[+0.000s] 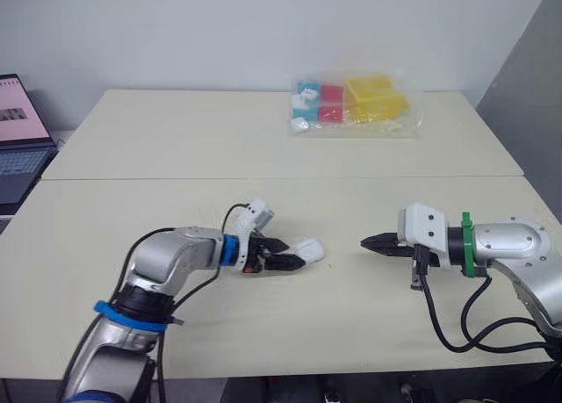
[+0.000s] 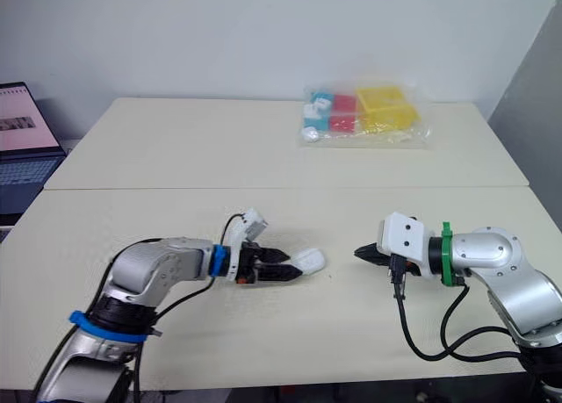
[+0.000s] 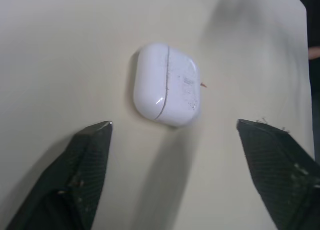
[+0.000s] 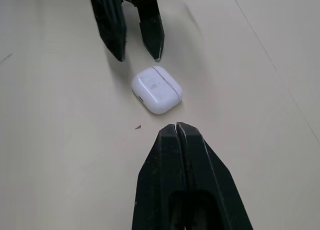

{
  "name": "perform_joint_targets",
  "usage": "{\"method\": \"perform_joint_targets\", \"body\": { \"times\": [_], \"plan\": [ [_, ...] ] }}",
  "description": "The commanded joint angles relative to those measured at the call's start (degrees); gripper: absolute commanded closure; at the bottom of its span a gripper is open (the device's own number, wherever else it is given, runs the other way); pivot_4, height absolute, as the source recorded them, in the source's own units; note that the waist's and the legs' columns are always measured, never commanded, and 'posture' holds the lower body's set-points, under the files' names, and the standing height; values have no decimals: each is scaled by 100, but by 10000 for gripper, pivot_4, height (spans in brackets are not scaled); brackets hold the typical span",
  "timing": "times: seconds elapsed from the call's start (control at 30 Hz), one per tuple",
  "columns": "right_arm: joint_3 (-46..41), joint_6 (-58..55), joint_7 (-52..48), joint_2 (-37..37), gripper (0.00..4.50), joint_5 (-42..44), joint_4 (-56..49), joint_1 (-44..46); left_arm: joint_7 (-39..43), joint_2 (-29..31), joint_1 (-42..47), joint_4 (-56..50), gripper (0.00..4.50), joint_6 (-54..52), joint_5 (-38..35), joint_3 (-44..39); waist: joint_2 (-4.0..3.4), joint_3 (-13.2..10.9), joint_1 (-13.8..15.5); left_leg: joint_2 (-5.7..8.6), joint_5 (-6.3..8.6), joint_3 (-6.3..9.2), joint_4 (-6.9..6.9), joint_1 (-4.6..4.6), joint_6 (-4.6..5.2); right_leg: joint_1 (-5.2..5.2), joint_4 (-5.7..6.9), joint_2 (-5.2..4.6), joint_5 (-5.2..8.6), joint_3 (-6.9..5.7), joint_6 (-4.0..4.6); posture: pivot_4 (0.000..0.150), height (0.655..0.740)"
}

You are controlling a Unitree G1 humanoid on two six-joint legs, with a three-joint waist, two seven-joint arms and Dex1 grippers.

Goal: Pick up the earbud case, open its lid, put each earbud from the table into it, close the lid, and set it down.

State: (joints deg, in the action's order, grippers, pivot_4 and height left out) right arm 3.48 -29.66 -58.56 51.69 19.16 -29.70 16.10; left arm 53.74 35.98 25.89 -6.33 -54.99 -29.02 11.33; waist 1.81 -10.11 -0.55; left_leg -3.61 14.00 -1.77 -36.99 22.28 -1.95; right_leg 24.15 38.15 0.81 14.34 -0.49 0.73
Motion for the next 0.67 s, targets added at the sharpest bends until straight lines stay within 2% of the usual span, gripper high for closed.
{"method": "perform_joint_targets", "body": {
  "times": [0.03,0.1,0.2,0.27,0.37,0.47,0.67],
  "plan": [
    [-360,50,-145,212,41429,195,-332,-157,436,769,-583,-447,0,1817,803,-8,0,0,-7,-1,0,-2,2,-1,0,2,-2,-1,0,3,1,1500,7400],
    [-513,119,-212,336,36096,231,-459,-330,414,830,-888,-656,0,2220,608,-572,0,0,27,-2,0,0,6,0,0,1,-5,-4,4,-2,7,1500,7400],
    [-826,319,-320,481,25119,263,-433,-565,447,849,-1367,-1101,0,2704,334,-1247,2,-1,71,-3,1,0,2,5,0,3,-5,-13,4,-7,7,1500,7400],
    [-1069,701,-462,559,22905,176,-342,-801,468,913,-1726,-1466,0,2925,272,-1589,3,-2,70,5,0,-5,-4,6,0,0,-8,-16,-1,-6,-2,1500,7400],
    [-1371,1348,-778,644,13065,120,-214,-1303,383,1022,-2168,-1885,0,3209,409,-1866,3,-2,60,3,1,-10,0,9,-1,1,-16,-18,0,-1,-3,1500,7400],
    [-1508,1641,-796,599,13065,99,25,-1508,300,1141,-2475,-2060,0,3509,730,-1860,3,-2,59,2,1,-6,2,7,-1,0,-14,-17,2,-6,-1,1500,7400],
    [-1402,1823,-744,567,13065,69,368,-1316,272,1084,-2639,-2004,0,3811,818,-1798,3,-2,50,-1,1,-10,0,-27,-1,-14,-3,-17,3,-2,6,1500,7400]
  ]
}}
